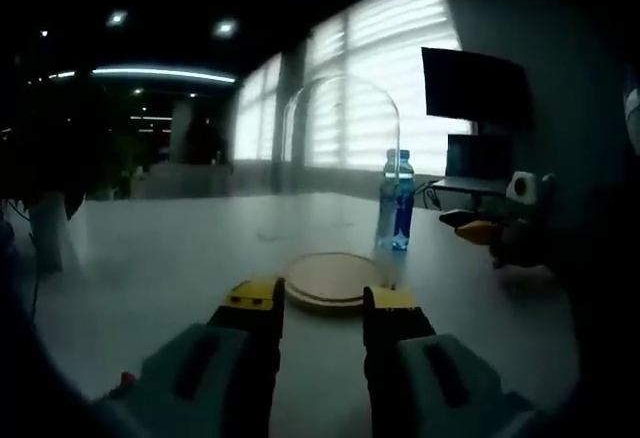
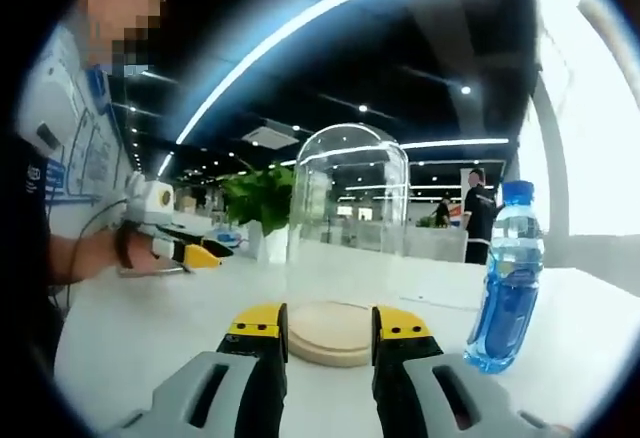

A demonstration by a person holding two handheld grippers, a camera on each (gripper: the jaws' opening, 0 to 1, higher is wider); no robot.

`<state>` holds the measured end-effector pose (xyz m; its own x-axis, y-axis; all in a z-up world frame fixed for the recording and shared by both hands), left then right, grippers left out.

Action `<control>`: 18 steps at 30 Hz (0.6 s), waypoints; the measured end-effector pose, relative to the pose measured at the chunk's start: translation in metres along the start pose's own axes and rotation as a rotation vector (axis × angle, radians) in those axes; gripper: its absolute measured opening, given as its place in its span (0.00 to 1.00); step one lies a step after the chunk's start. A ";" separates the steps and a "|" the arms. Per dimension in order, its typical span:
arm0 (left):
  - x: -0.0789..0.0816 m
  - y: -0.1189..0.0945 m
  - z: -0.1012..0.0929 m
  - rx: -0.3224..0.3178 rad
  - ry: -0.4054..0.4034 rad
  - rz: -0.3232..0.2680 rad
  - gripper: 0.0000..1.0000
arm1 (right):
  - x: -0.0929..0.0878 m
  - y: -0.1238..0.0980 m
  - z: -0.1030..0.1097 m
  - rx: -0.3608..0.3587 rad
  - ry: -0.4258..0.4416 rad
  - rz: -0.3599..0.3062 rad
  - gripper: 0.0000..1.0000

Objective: Open the cover put in the Mizone put the cover back on

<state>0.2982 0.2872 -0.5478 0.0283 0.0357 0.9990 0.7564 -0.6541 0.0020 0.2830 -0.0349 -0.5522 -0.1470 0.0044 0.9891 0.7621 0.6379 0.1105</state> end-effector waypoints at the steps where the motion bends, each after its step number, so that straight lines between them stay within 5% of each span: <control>1: 0.000 0.001 0.000 -0.002 0.000 0.000 0.23 | 0.001 0.001 -0.001 0.001 0.001 -0.001 0.28; 9: 0.002 0.006 -0.001 -0.052 0.035 0.005 0.25 | 0.005 0.007 -0.006 0.002 -0.005 -0.012 0.32; 18: 0.020 0.004 0.010 -0.070 -0.033 -0.123 0.24 | 0.012 0.010 -0.014 0.009 -0.005 -0.013 0.32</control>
Point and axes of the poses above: the point that each gripper's makers call its tool centre point, and the gripper's own axes: y roughly forward along the fingers, z roughly to its left, x roughly out of its top, the point moved 9 cm from there along -y, roughly backward along the fingers, and after that the axes turned 3 degrees about -z, right-handed, at the moved point
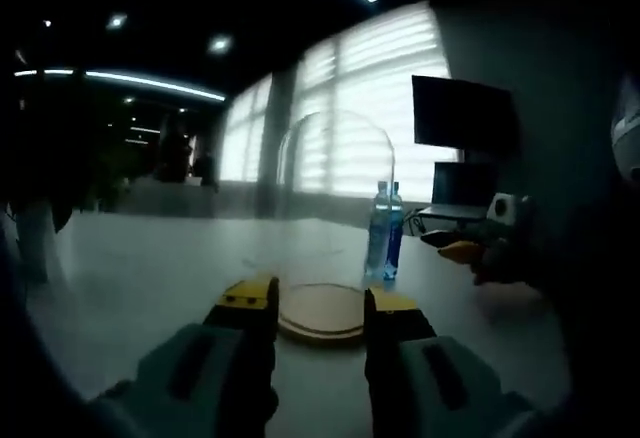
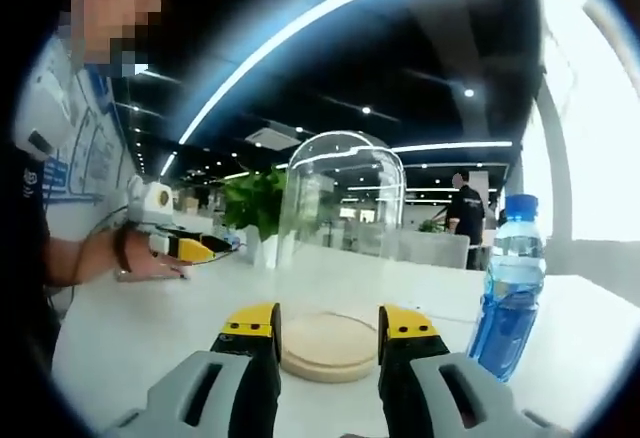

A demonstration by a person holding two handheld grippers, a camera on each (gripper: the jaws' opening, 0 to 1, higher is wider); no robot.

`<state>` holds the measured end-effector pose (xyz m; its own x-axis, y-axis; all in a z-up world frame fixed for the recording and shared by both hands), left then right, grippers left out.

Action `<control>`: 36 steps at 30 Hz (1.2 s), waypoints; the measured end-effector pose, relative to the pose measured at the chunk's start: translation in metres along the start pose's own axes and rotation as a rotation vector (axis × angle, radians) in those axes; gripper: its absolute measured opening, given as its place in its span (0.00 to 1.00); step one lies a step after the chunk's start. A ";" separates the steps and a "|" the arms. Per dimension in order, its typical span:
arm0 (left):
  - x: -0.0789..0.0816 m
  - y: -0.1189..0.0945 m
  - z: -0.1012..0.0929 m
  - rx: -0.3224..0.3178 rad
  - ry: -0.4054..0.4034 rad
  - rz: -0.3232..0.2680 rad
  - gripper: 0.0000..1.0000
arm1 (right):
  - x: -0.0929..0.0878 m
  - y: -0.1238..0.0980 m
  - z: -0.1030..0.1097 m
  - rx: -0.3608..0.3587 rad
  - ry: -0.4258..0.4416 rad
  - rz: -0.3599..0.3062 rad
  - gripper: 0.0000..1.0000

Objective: Open the cover put in the Mizone put the cover back on

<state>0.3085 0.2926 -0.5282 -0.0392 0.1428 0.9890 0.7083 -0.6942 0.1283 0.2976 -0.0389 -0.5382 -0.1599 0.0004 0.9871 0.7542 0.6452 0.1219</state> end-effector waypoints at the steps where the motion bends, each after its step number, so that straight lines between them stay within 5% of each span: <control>1: 0.002 0.002 -0.001 0.004 0.003 -0.004 0.23 | 0.000 0.000 0.000 -0.003 0.004 -0.002 0.32; 15: 0.005 0.025 0.001 0.019 0.063 0.047 0.33 | 0.007 0.007 -0.014 0.009 0.043 -0.014 0.40; 27: 0.012 0.031 0.003 -0.052 0.022 0.002 0.38 | 0.011 0.026 -0.025 0.039 0.060 0.038 0.44; 36: 0.012 0.035 0.011 -0.045 0.005 0.006 0.27 | 0.010 0.030 -0.032 0.057 0.097 0.035 0.43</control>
Point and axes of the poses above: the point that each gripper's makers call its tool centre point, and the gripper's own axes: y roughly forward along the fingers, z roughly to its left, x roughly out of its top, the point moved 9 cm from there along -y, roughly backward along the fingers, and after that the axes turned 3 degrees about -z, right-handed, at the moved point
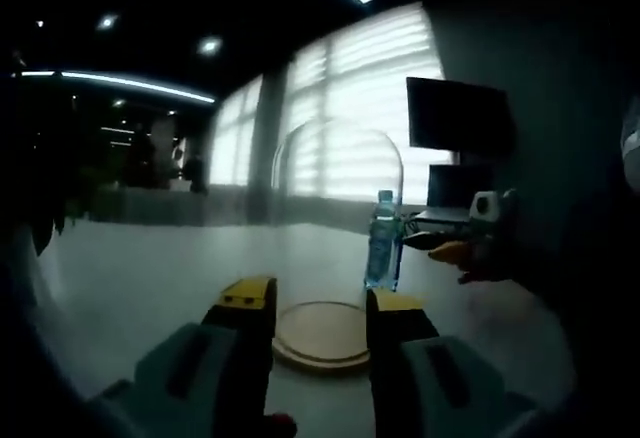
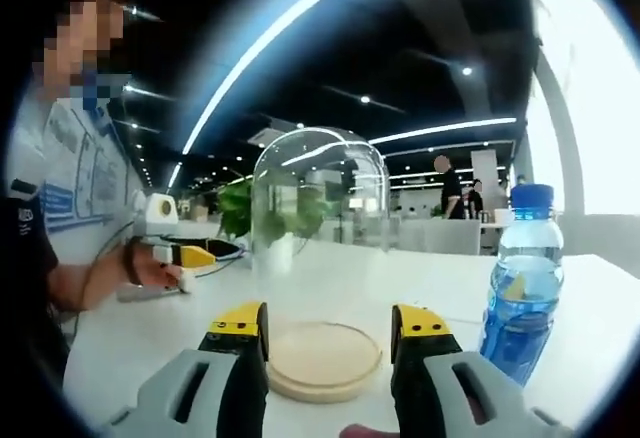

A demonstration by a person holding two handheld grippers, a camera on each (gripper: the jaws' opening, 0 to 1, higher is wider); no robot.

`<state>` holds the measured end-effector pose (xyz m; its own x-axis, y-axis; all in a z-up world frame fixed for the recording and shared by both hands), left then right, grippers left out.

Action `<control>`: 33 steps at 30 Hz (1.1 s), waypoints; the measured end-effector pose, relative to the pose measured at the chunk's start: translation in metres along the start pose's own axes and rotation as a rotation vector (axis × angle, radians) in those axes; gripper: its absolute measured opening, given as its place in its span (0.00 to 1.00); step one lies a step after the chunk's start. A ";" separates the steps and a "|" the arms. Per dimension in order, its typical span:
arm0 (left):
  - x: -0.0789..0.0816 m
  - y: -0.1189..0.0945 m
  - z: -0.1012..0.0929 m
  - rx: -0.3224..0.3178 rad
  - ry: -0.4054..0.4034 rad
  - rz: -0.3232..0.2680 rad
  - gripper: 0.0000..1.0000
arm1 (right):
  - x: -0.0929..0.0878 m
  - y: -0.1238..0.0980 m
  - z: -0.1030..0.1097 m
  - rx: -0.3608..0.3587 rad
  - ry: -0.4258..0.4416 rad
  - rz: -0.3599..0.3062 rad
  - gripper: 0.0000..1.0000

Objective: Open the cover put in the Mizone put the cover back on

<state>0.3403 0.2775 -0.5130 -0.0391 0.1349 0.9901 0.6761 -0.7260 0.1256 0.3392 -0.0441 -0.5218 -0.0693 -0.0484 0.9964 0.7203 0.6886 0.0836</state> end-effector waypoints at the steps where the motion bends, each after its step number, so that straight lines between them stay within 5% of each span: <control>1: 0.000 0.000 0.000 0.000 0.003 0.003 0.27 | 0.001 0.000 -0.001 0.001 0.004 -0.004 0.43; 8: 0.005 0.002 0.007 -0.001 0.014 -0.032 0.27 | 0.005 0.005 -0.005 0.016 0.041 -0.053 0.49; 19: 0.000 0.004 0.015 0.003 -0.001 0.025 0.37 | 0.005 0.019 -0.009 0.056 0.057 -0.036 0.51; 27: 0.006 0.016 0.008 -0.087 0.020 0.028 0.49 | 0.007 0.033 -0.015 0.121 0.039 0.010 0.52; 29: 0.007 0.019 0.005 -0.110 0.084 0.041 0.53 | 0.009 0.035 -0.015 0.146 0.014 0.014 0.55; 33: 0.008 0.027 0.003 -0.125 0.079 0.042 0.51 | 0.014 0.042 -0.017 0.183 -0.017 0.036 0.58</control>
Point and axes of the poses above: the point that each gripper's makers call its tool centre point, and the gripper's own axes: y roughly forward along the fingers, z roughly to its left, x roughly out of its top, the point moved 9 cm from there along -y, roughly backward along the fingers, and after that the axes turned 3 degrees about -z, right-handed, at the moved point
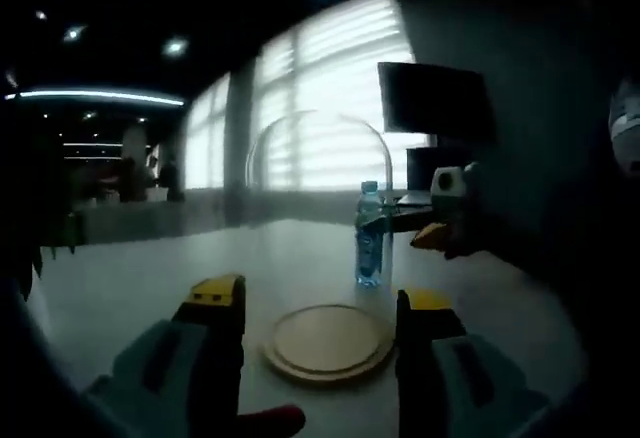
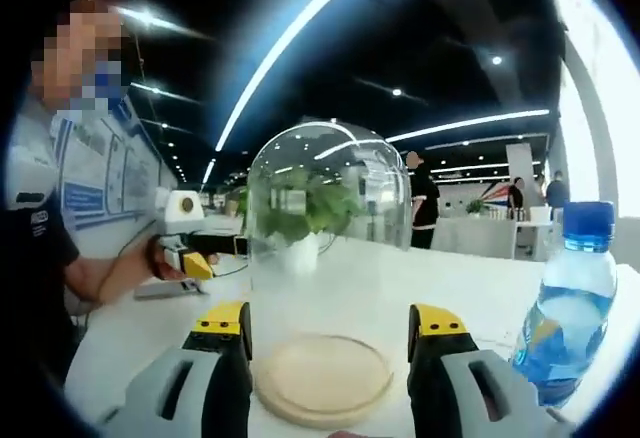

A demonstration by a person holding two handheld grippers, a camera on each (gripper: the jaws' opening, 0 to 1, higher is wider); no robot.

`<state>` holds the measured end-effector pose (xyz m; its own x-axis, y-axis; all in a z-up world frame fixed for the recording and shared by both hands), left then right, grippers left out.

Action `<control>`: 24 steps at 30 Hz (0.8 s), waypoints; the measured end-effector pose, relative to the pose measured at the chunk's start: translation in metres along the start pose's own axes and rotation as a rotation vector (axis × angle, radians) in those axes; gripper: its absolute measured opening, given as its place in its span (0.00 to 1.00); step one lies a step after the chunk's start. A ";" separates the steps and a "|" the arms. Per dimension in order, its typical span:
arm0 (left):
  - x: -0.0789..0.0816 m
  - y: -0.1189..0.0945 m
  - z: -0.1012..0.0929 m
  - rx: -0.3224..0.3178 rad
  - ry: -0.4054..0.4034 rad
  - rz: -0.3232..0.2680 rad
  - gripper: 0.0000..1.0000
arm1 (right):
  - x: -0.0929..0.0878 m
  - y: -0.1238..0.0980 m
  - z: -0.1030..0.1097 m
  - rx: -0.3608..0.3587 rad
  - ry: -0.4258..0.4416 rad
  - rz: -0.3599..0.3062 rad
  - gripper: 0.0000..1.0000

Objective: Open the cover put in the Mizone put the cover back on

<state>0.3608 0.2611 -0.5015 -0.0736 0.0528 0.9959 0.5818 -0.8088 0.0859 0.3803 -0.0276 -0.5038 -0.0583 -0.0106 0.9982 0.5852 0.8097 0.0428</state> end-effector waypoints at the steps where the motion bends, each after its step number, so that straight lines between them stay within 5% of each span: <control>1: 0.002 0.002 0.000 -0.013 -0.015 -0.013 0.51 | 0.002 0.002 0.000 0.008 -0.006 0.001 0.60; 19: 0.022 0.027 0.018 -0.033 -0.068 -0.010 0.59 | 0.021 0.025 -0.015 0.070 -0.015 0.032 0.66; 24: 0.028 0.037 0.021 -0.060 -0.015 0.002 0.60 | 0.034 0.029 -0.015 0.110 -0.030 0.036 0.69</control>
<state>0.3974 0.2450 -0.4703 -0.0599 0.0594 0.9964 0.5324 -0.8425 0.0822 0.4072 -0.0133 -0.4686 -0.0637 0.0359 0.9973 0.4956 0.8685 0.0003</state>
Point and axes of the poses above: the point that each gripper's makers call its tool centre point, and the gripper's own axes: y roughly forward along the fingers, z roughly to its left, x roughly out of its top, the point moved 9 cm from there along -y, roughly backward along the fingers, and after that the axes turned 3 degrees about -z, right-handed, at the moved point
